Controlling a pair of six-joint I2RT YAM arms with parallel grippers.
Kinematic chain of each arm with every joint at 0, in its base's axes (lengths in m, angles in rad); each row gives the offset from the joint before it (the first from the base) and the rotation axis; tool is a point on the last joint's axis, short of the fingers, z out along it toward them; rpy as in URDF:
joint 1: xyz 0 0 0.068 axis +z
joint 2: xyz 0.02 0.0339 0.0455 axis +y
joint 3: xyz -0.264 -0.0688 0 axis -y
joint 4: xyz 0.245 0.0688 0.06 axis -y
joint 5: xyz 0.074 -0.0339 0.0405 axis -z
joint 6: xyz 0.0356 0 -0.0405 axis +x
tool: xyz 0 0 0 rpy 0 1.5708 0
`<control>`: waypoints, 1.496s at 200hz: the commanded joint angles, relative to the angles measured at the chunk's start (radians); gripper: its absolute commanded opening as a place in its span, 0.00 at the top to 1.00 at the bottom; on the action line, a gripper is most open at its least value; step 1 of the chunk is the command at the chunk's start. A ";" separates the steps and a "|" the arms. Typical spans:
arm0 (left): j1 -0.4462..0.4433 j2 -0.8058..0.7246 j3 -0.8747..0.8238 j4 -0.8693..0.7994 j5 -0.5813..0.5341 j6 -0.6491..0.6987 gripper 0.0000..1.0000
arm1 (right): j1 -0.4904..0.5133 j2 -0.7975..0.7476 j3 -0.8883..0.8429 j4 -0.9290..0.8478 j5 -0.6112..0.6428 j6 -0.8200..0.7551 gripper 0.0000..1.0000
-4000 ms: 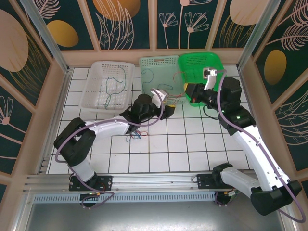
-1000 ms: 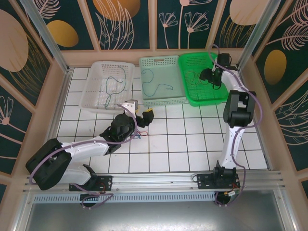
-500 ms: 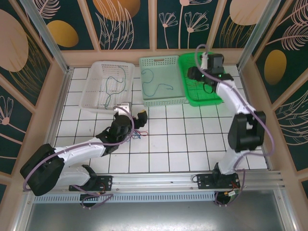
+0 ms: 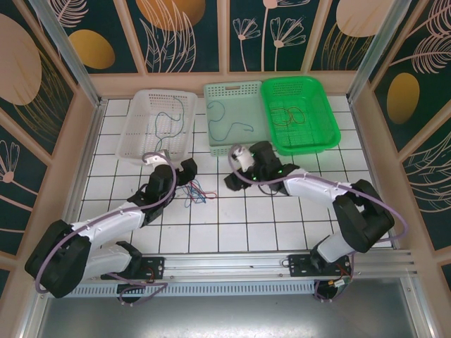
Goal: Untangle the cables
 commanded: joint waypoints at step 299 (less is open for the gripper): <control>0.005 0.170 0.062 0.051 0.206 -0.043 0.02 | 0.148 -0.058 -0.049 0.015 0.077 0.021 1.00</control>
